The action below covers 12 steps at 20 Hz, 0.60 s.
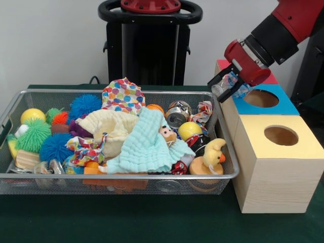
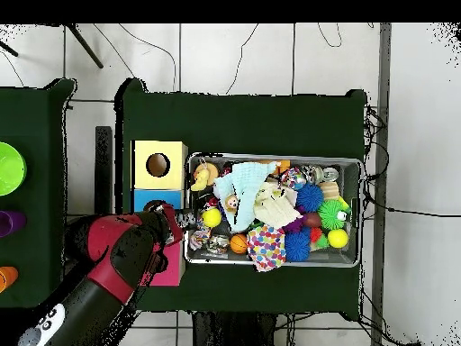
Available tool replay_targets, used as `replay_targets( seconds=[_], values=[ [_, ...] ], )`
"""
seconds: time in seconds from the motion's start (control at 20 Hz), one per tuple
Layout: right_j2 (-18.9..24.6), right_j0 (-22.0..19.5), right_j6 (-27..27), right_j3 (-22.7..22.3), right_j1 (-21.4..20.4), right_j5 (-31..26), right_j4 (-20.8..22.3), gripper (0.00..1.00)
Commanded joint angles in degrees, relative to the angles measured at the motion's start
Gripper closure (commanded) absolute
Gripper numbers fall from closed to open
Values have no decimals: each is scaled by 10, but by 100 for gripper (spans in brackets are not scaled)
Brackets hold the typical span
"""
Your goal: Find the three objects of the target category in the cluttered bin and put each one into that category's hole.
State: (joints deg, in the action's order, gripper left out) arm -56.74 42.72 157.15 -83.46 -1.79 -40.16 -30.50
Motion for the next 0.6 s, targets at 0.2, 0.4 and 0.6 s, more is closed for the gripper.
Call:
replay_targets(
  seconds=[0.2, 0.4, 0.6],
  values=[
    [32, 1, 182, 25, 39, -27, -28, 100],
    [31, 1, 184, 28, 43, -30, -33, 100],
    [31, 0, 183, 27, 44, -28, -37, 100]
  ],
)
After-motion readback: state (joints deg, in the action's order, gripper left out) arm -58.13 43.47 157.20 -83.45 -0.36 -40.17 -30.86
